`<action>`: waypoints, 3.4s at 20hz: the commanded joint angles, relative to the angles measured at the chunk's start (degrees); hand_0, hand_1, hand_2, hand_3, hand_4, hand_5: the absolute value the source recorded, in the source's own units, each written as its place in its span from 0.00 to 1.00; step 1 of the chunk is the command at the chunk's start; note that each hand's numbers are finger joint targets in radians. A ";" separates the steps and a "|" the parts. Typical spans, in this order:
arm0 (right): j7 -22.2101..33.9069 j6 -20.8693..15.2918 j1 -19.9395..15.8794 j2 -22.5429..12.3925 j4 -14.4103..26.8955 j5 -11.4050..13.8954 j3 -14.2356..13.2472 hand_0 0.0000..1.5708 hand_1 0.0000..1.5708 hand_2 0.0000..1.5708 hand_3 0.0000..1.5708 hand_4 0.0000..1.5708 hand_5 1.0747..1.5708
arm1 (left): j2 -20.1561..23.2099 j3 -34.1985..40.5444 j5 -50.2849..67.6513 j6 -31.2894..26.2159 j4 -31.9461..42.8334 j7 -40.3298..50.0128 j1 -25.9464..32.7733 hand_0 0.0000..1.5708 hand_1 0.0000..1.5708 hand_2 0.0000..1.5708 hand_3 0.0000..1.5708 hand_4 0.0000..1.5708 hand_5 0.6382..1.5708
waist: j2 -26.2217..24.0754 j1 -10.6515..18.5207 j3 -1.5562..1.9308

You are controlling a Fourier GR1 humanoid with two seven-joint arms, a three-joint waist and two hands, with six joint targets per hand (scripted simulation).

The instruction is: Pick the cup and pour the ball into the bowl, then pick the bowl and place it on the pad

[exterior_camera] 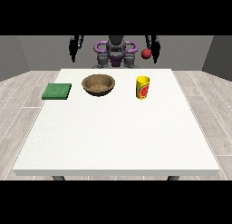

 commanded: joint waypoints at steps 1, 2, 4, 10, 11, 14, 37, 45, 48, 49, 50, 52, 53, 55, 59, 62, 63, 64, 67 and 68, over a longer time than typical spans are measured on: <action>2.24 0.31 -0.34 -1.49 -3.26 -0.17 -0.49 0.00 0.00 0.00 0.00 0.00 0.99 | 0.91 0.08 0.14 -0.09 -3.33 2.18 -0.66 0.00 0.00 0.00 0.00 0.00 0.95 | -8.45 -0.34 0.50; 2.96 0.33 -0.31 -1.81 -3.71 -0.18 -0.63 0.00 0.00 0.00 0.00 0.00 0.99 | 1.14 0.13 0.23 -0.15 -3.99 2.87 -0.79 0.00 0.00 0.00 0.00 0.00 0.95 | -10.08 -0.39 0.58; 4.74 0.54 -0.31 -2.41 -4.72 -0.47 -0.90 0.00 0.00 0.00 0.00 0.00 0.99 | 1.91 0.19 0.17 -0.35 -5.18 4.54 -1.30 0.00 0.00 0.00 0.00 0.00 0.95 | -12.95 -0.81 0.79; -2.30 0.99 3.83 0.82 -1.90 -8.85 -7.17 0.00 0.00 0.00 0.00 0.00 0.99 | -2.84 -7.01 10.32 -1.59 -12.69 2.61 5.94 0.00 0.00 0.00 0.00 0.00 0.96 | -13.35 2.38 1.14; -2.06 -1.15 0.87 2.19 -2.29 -6.98 -5.86 0.00 0.00 0.00 0.00 0.00 0.99 | -2.86 -7.96 9.63 2.73 -14.92 5.57 2.12 0.00 0.00 0.00 0.00 0.00 0.95 | -10.59 2.49 1.13; -2.05 0.61 0.92 1.70 -4.30 -8.74 -6.16 0.00 0.00 0.00 0.00 0.00 0.99 | -2.71 -7.11 7.62 -1.85 -15.29 -2.96 8.60 0.00 0.00 0.00 0.00 0.00 0.93 | -6.71 1.63 1.10; -15.56 7.59 -16.74 -4.86 13.64 -9.48 -10.90 0.00 0.00 0.00 0.00 0.00 0.98 | 7.65 10.96 3.87 -3.00 19.75 -19.44 -23.21 0.00 0.00 0.00 0.00 0.00 0.67 | 13.67 -4.67 1.11; -20.51 12.02 -13.94 -5.77 16.96 -11.01 -11.60 0.00 0.00 0.00 0.00 0.00 0.98 | 6.25 12.80 0.58 2.14 30.76 -30.25 -24.34 0.00 0.00 0.00 0.00 0.00 0.64 | 13.67 -7.03 1.10; -21.41 14.76 -18.92 -10.24 21.07 -13.31 -15.23 0.00 0.00 0.00 0.00 0.00 0.98 | 3.90 11.82 -0.10 3.93 33.10 -32.87 -27.18 0.00 0.00 0.00 0.00 0.00 0.68 | 17.02 -7.00 1.11; -19.35 13.88 -18.96 -9.44 19.12 -13.24 -14.32 0.00 0.00 0.00 0.00 0.00 0.98 | 2.00 11.72 -0.89 5.72 35.39 -36.43 -25.95 0.00 0.00 0.00 0.00 0.00 0.68 | 17.56 -7.95 1.09; -21.86 15.74 -17.70 -9.78 18.98 -13.72 -14.53 0.00 0.00 0.00 0.00 0.00 0.98 | 3.97 13.36 0.06 4.36 37.27 -38.16 -26.83 0.00 0.00 0.00 0.00 0.00 0.68 | 18.75 -8.99 1.09; -18.27 14.00 -18.03 -9.11 16.65 -13.59 -13.69 0.00 0.00 0.00 0.00 0.00 0.98 | 5.83 14.86 1.60 0.78 43.20 -41.59 -28.25 0.00 0.00 0.00 0.00 0.00 0.67 | 17.94 -8.88 1.07; -17.91 15.84 -19.64 -12.72 18.94 -15.02 -16.40 0.00 0.00 0.00 0.00 0.00 0.97 | 8.33 16.21 2.80 -0.37 42.40 -38.88 -30.60 0.00 0.00 0.00 0.00 0.00 0.66 | 18.51 -8.54 1.08; -21.93 12.63 -18.15 -8.14 17.85 -11.87 -13.45 0.00 0.00 0.00 0.00 0.00 0.97 | 8.35 16.71 2.36 0.45 45.99 -42.18 -31.74 0.00 0.00 0.00 0.00 0.00 0.63 | 19.42 -8.48 1.08; -19.65 14.22 -20.95 -9.98 19.69 -14.36 -15.11 0.00 0.00 0.00 0.00 0.00 0.98 | 9.10 14.76 -3.29 9.05 46.24 -41.31 -32.34 0.79 0.79 1.00 1.00 0.30 0.86 | 19.69 -9.03 1.13; -19.63 17.01 -18.80 -9.75 16.75 -14.89 -13.43 0.00 0.00 0.00 0.00 0.00 0.97 | 11.87 14.58 -8.81 17.44 48.82 -43.21 -30.11 0.83 0.83 1.00 1.00 0.52 0.94 | 20.20 -13.00 1.09; -20.48 18.99 -20.81 -12.75 19.56 -16.42 -15.93 0.00 0.00 0.00 0.00 0.00 0.98 | 8.18 13.55 -9.28 20.23 48.64 -43.20 -30.67 0.83 0.83 1.00 1.00 0.52 0.94 | 21.38 -12.84 1.12; -20.18 18.44 -22.12 -13.16 19.36 -16.66 -16.44 0.00 0.00 0.00 0.00 0.00 0.97 | 8.89 14.17 -9.52 21.43 49.53 -43.99 -32.24 0.84 0.84 1.00 1.00 0.53 0.94 | 22.89 -12.80 1.10; -19.68 19.60 -22.06 -15.00 19.69 -18.17 -18.14 0.00 0.00 0.00 0.00 0.00 0.97 | 7.82 14.52 -9.96 24.24 51.61 -44.74 -33.38 0.85 0.85 1.00 1.00 0.55 0.93 | 23.28 -14.05 1.09; -16.54 20.62 -21.02 -16.14 16.93 -19.16 -17.90 0.00 0.00 0.00 0.00 0.00 0.97 | 9.71 15.75 -9.37 23.46 53.58 -44.08 -33.78 0.85 0.85 1.00 1.00 0.56 0.93 | 20.66 -15.10 1.06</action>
